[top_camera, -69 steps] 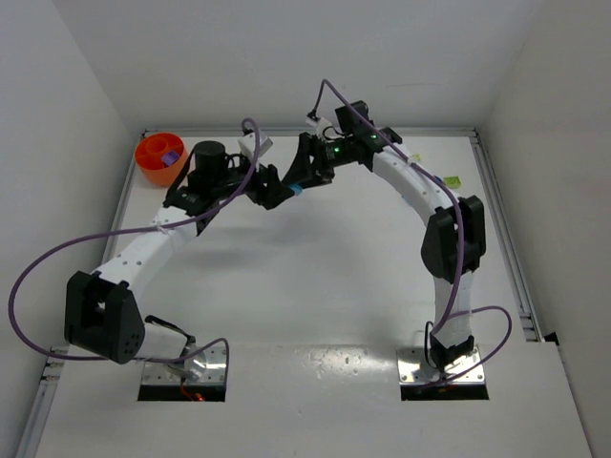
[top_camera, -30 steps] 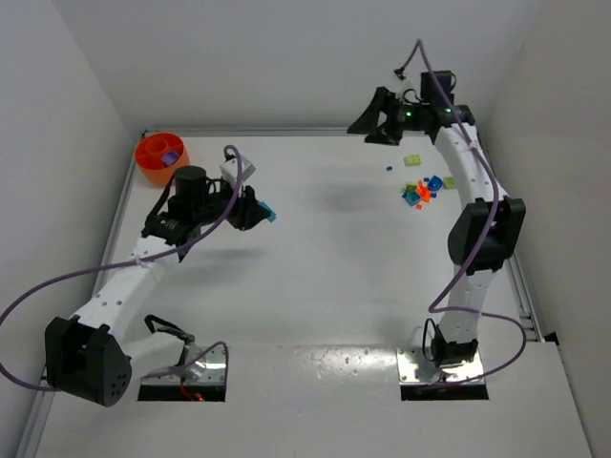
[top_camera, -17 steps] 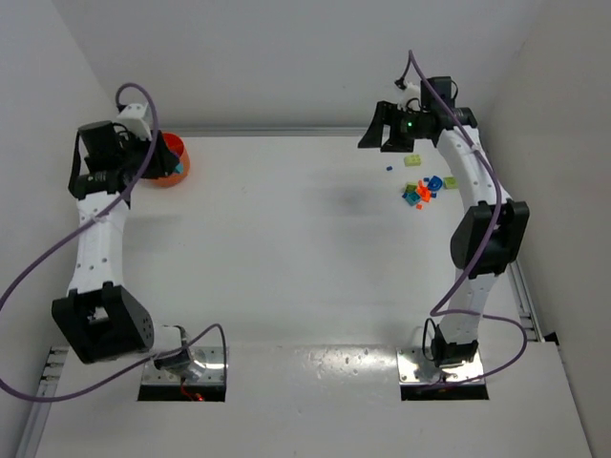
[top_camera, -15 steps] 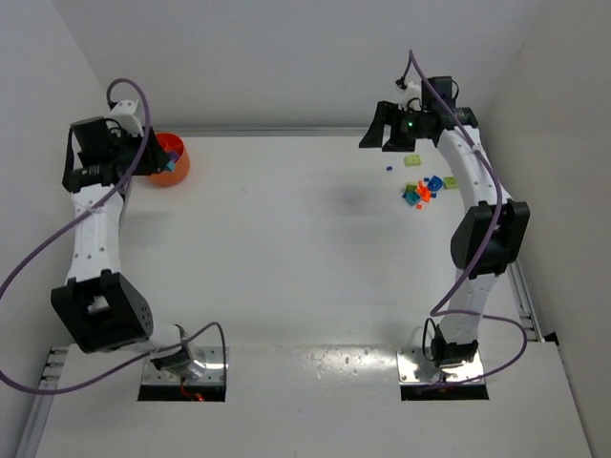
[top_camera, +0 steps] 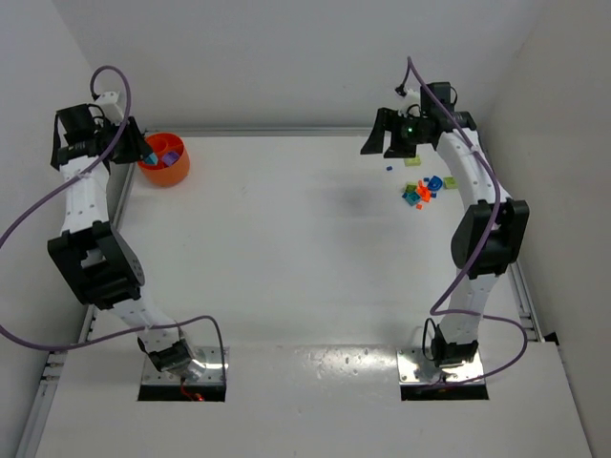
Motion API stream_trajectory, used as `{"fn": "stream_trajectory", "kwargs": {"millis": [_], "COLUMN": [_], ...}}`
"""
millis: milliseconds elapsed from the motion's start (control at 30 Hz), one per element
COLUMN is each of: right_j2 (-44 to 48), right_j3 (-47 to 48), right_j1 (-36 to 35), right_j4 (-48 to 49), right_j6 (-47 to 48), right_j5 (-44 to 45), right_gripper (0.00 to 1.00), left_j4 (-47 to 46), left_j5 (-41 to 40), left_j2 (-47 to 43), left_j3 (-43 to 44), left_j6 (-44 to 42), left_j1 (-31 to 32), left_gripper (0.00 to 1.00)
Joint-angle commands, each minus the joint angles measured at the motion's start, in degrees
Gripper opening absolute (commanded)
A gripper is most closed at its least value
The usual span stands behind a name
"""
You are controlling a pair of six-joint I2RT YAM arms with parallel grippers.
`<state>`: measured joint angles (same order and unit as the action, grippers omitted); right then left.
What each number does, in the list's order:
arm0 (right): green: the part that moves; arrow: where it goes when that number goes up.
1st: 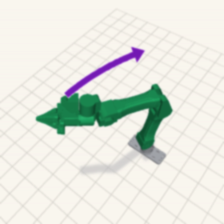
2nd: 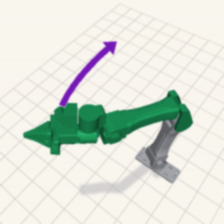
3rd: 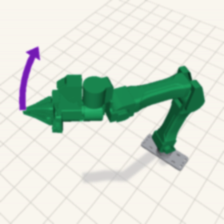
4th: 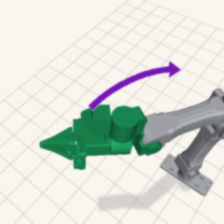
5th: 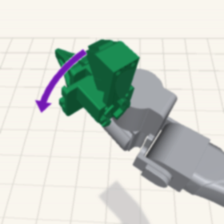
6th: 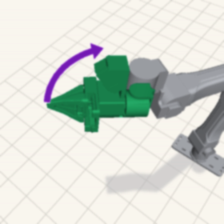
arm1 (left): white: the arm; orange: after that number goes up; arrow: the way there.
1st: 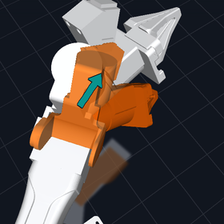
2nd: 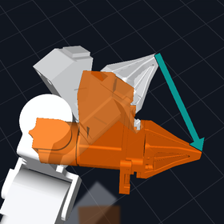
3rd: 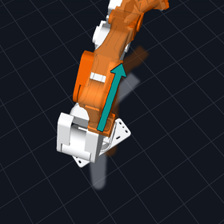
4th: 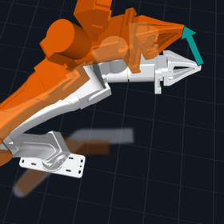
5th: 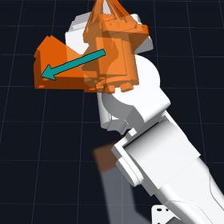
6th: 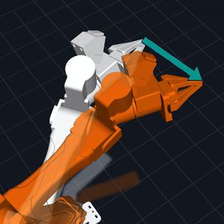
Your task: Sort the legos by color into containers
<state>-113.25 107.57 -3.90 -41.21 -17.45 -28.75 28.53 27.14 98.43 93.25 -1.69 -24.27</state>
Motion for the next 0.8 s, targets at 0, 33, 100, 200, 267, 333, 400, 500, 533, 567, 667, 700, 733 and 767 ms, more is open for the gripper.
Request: {"fn": "stream_trajectory", "kwargs": {"millis": [0,33,100,200,267,333,400,500,533,567,667,700,733,767], "right_j2": [2.69,2.69,2.69,2.69,2.69,2.69,2.69,2.69,2.69,2.69,2.07,2.07,2.07,1.55], "right_j3": [0.01,0.01,0.01,0.01,0.01,0.01,0.01,0.01,0.01,0.01,0.01,0.01,0.01,0.01], "right_j1": [0.03,0.03,0.03,0.03,0.03,0.03,0.03,0.03,0.03,0.03,-0.49,-0.49,-0.49,-0.49], "right_j4": [1.66,1.66,1.66,1.66,1.66,1.66,1.66,1.66,1.66,1.66,1.66,1.66,1.66,1.66], "right_j6": [1.02,1.02,1.02,1.02,1.02,1.02,1.54,1.54,1.54,1.54,1.54,1.54,1.54,1.54], "right_j5": [-1.31,-1.31,-1.91,-2.44,-2.45,-2.45,-2.45,-2.45,-2.45,-2.45,-2.45,-2.45,-2.45,-2.45], "right_gripper": [0.80,0.80,0.80,0.80,0.80,0.80,0.80,0.80,0.80,0.80,0.80,0.80,0.80,0.80], "left_j4": [-1.55,-1.55,-2.34,-3.57,-4.28,-4.89,-4.89,-4.89,-4.89,-4.89,-4.89,-4.89,-4.89,-5.41], "left_j5": [0.64,0.64,1.69,1.69,1.69,1.69,1.69,1.69,1.69,1.69,1.69,1.69,1.69,1.69], "left_j2": [2.37,3.60,4.66,6.77,7.91,9.93,12.03,14.50,15.12,15.64,17.40,17.41,18.28,18.29], "left_j3": [3.68,4.21,4.22,4.83,5.62,6.94,8.43,10.02,11.06,11.77,12.91,12.92,13.44,13.45], "left_j6": [-1.29,-1.90,-2.44,-3.49,-4.01,-4.63,-5.16,-5.16,-5.16,-5.16,-4.64,-4.63,-4.63,-4.63], "left_j1": [-0.60,-0.60,-0.60,-0.60,-1.12,-1.13,-1.65,-1.66,-1.66,-1.66,-1.66,-1.66,-1.66,-1.66], "left_gripper": [0.16,0.18,0.22,0.24,0.24,0.24,0.24,0.24,0.24,0.24,0.24,0.24,0.24,0.26]}}
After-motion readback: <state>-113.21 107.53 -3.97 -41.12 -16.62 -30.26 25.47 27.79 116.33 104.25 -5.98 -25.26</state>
